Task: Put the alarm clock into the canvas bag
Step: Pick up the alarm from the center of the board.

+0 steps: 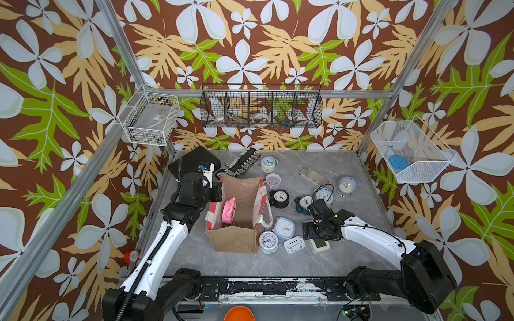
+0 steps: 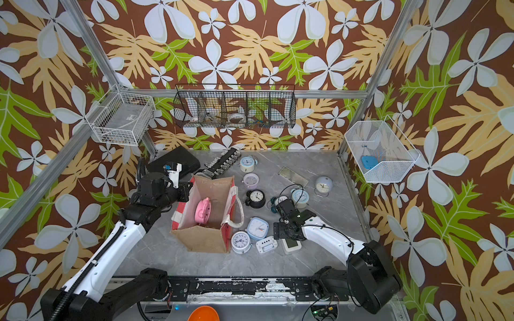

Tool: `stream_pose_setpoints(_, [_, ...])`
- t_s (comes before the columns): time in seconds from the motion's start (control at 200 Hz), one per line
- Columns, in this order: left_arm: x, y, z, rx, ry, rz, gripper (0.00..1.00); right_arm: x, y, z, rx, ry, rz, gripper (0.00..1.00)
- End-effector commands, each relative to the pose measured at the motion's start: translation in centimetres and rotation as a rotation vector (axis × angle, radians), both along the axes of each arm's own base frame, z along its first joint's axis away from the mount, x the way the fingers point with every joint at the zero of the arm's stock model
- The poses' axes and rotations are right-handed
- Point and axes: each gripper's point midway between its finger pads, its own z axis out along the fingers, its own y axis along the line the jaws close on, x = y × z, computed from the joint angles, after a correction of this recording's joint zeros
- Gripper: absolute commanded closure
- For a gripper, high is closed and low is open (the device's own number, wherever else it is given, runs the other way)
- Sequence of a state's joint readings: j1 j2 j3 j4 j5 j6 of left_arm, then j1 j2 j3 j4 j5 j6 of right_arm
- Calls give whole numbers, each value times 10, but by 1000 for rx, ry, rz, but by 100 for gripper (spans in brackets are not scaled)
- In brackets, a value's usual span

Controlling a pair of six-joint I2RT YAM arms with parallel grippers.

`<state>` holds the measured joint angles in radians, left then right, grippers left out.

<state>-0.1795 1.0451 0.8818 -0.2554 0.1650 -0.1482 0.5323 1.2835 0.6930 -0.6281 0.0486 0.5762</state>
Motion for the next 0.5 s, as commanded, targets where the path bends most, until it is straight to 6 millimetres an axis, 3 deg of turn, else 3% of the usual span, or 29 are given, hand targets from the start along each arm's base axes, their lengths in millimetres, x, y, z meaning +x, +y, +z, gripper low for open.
stream_pose_setpoints(0.0, [3,-2,8,-4,-32,-7,97,1,0,1,6,-12,-18,9])
stream_pose_setpoints(0.285, [3,-1,9,-4,-33,-5,97,-1,0,0,15,-7,-18,21])
stream_pose_setpoints(0.4, [3,-2,8,-5,-32,-9,97,-1,0,0,15,-14,-20,22])
stream_pose_setpoints(0.495, [3,-4,8,-10,-30,-16,97,-1,-1,-2,6,-6,-22,17])
